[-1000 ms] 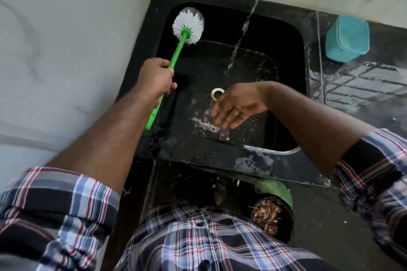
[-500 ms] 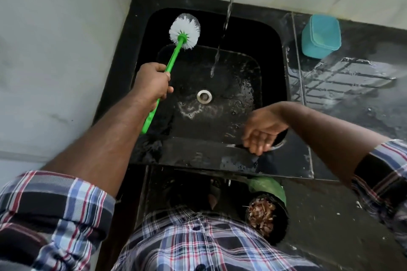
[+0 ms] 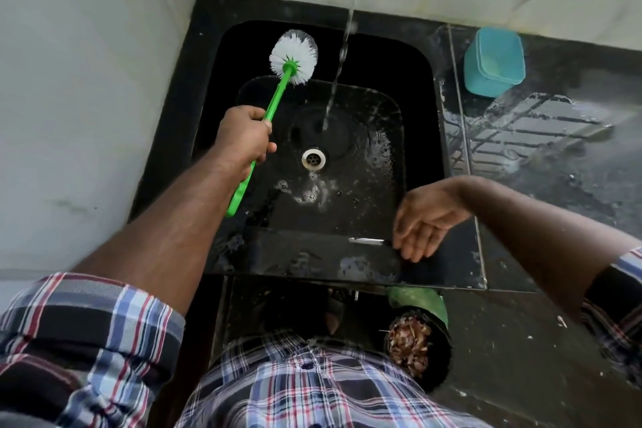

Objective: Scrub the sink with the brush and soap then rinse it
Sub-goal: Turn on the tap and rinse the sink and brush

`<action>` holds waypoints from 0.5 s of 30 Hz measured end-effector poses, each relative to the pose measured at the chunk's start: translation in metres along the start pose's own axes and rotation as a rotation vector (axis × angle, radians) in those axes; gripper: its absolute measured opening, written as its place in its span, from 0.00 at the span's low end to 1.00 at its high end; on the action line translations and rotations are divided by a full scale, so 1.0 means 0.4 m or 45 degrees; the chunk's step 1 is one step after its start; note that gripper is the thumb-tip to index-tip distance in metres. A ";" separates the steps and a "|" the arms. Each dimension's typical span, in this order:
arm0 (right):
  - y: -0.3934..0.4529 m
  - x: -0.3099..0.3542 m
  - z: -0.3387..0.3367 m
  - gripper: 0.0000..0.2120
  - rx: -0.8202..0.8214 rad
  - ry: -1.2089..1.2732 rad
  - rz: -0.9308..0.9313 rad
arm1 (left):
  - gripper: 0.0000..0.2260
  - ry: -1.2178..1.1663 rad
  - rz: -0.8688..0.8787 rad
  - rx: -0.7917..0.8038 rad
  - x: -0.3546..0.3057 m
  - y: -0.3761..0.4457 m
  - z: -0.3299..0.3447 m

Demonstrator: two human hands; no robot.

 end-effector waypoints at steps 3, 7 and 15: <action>-0.036 0.008 -0.189 0.09 -0.559 0.135 -0.075 | 0.16 -0.005 -0.015 0.012 0.001 0.005 0.013; -0.090 0.201 -0.319 0.08 -0.637 0.984 -0.659 | 0.16 -0.018 -0.022 0.026 0.001 0.018 0.032; -0.160 0.505 -0.428 0.07 -0.132 1.939 -1.160 | 0.15 0.011 -0.034 0.025 -0.002 0.053 0.022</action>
Point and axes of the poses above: each hand's wrist, its own y-axis towards the middle knuckle, its own z-axis out of the palm, x = y × z, the point moved 9 cm from there along y, towards the middle knuckle, and after that the axes turned 10 degrees about z, right-handed, at the moved point
